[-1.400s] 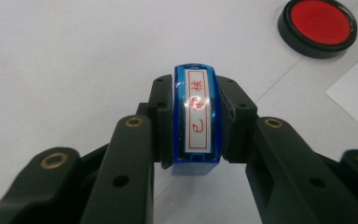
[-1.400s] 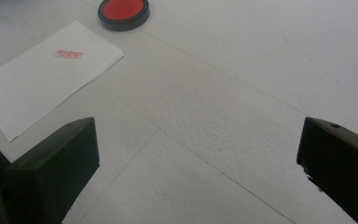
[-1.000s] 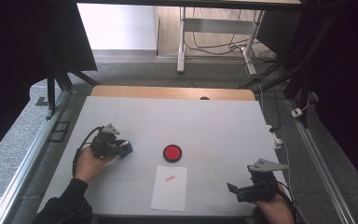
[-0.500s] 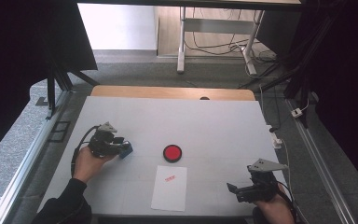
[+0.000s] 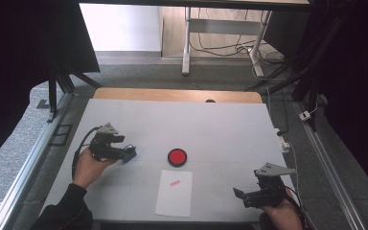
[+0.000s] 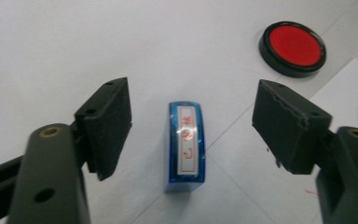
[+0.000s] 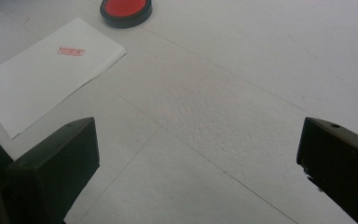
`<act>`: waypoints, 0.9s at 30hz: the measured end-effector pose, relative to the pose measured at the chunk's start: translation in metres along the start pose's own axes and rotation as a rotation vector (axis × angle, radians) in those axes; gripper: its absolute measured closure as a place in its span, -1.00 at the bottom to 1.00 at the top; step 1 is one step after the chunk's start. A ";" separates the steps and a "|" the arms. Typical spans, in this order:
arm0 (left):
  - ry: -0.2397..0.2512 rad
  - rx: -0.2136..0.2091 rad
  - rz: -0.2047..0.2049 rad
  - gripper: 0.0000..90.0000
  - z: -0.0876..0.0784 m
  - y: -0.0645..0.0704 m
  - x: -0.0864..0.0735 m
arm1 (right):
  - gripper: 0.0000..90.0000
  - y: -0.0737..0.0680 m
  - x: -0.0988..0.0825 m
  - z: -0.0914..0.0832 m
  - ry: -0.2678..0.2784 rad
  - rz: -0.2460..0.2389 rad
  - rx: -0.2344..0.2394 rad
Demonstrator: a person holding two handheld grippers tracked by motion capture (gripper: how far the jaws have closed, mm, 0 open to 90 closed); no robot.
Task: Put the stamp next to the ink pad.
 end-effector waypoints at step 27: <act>0.081 -0.102 -0.076 -0.97 -0.038 0.032 0.003 | -1.00 -0.001 0.000 0.001 -0.004 -0.013 0.006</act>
Point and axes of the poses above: each handheld gripper's, and its own axes: z roughly forward along the jaws, x roughly out of its top, y roughly to its right, the point moved 4 cm from there along z, roughly forward along the jaws, and after that the axes turned 3 degrees about -y, right-handed, at the moved point
